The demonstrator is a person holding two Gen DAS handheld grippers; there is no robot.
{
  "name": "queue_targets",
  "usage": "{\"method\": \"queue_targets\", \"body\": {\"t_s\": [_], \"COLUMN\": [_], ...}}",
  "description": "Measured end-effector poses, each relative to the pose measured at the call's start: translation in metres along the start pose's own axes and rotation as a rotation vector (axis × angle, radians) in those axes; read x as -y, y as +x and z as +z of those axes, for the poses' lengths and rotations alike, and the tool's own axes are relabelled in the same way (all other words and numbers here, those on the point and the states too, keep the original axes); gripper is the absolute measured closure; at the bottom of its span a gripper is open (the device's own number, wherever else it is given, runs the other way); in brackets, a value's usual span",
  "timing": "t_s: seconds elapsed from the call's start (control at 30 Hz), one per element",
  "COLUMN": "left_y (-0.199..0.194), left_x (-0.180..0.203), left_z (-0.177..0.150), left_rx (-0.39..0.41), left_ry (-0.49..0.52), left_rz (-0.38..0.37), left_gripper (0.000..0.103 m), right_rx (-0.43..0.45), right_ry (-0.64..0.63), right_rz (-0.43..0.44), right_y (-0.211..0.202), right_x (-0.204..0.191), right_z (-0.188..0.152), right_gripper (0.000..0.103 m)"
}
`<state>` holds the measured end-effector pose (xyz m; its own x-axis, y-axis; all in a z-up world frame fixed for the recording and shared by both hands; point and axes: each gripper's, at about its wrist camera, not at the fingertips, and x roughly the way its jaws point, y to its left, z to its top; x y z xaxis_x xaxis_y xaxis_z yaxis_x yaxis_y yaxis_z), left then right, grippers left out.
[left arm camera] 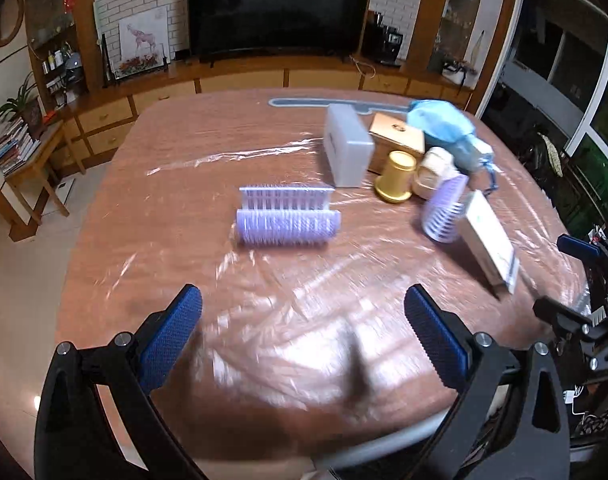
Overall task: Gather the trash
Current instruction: 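Move both tools back to the table toward the purple roller and white box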
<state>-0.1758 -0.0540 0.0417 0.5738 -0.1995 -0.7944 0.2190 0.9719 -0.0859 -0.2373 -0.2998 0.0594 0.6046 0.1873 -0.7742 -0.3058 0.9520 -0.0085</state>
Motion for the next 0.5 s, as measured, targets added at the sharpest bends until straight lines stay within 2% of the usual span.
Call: {"method": "queue_targets", "body": {"t_s": [0.23, 0.5], "left_y": [0.029, 0.055], "left_x": [-0.014, -0.014], "left_z": [0.014, 0.028], "left_rx": [-0.044, -0.076], "left_ry": [-0.031, -0.003], "left_rz": [-0.003, 0.017], "left_gripper": [0.002, 0.002], "right_rx": [-0.044, -0.074], "right_ry": [0.024, 0.033], "right_rz": [0.029, 0.046], "right_y": [0.028, 0.049], "right_x": [0.005, 0.008], "right_z": [0.015, 0.022], "right_gripper": [0.004, 0.004]}}
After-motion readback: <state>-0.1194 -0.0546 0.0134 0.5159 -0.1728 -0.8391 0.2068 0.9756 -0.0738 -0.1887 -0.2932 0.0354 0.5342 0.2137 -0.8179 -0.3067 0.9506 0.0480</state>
